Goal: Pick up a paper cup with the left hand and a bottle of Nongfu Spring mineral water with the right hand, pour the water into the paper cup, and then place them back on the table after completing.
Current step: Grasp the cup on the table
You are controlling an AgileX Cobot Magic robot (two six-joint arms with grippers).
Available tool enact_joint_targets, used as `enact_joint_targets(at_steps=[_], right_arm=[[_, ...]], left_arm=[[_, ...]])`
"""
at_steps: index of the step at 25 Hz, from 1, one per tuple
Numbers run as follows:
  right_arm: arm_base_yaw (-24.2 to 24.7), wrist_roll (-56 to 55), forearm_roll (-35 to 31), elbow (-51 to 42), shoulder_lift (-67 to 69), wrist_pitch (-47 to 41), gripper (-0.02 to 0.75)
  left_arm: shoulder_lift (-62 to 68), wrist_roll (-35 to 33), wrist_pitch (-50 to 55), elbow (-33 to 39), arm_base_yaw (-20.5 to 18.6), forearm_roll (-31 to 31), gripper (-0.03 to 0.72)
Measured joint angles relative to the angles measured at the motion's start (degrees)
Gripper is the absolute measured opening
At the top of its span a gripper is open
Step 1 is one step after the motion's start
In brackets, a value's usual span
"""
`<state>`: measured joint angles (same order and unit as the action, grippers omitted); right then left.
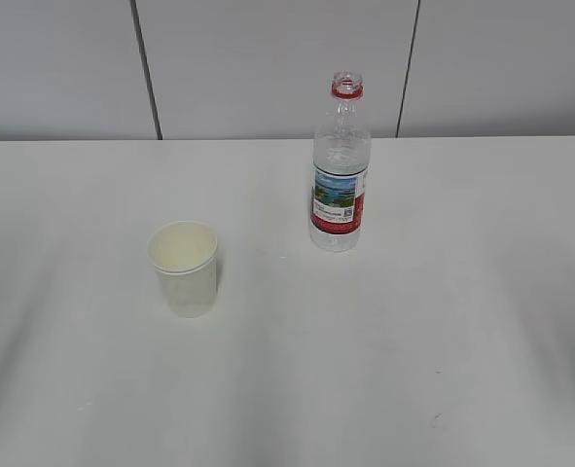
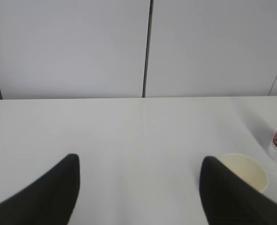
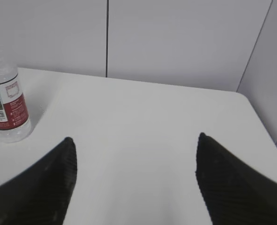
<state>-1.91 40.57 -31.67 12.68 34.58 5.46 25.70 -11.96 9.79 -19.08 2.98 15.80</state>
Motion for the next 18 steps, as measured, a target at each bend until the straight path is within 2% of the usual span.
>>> enact_joint_targets(at_steps=[5,8,10,14,18], right_arm=[[-5.29,-2.12,2.23,2.16,10.74,5.63,0.585],[-6.56,-6.23,4.22,2.62,16.43,10.47,0.586],[-6.67,-12.14,9.7,2.62,19.71,14.83,0.586],[-6.67,-24.66,24.85,3.69,26.75,22.33,0.586],[-6.67,-27.95,29.26,4.74,33.1,27.73,0.586]], left_arm=[[8.63,0.0,-6.73,0.0,5.38,-0.02,0.49],[14.06,0.0,-12.9,0.04,8.29,0.77,0.49],[17.86,0.0,-18.75,0.39,10.02,1.59,0.49],[25.03,0.0,-25.46,0.68,13.03,4.22,0.49],[29.14,0.0,-27.62,0.68,14.3,3.79,0.49]])
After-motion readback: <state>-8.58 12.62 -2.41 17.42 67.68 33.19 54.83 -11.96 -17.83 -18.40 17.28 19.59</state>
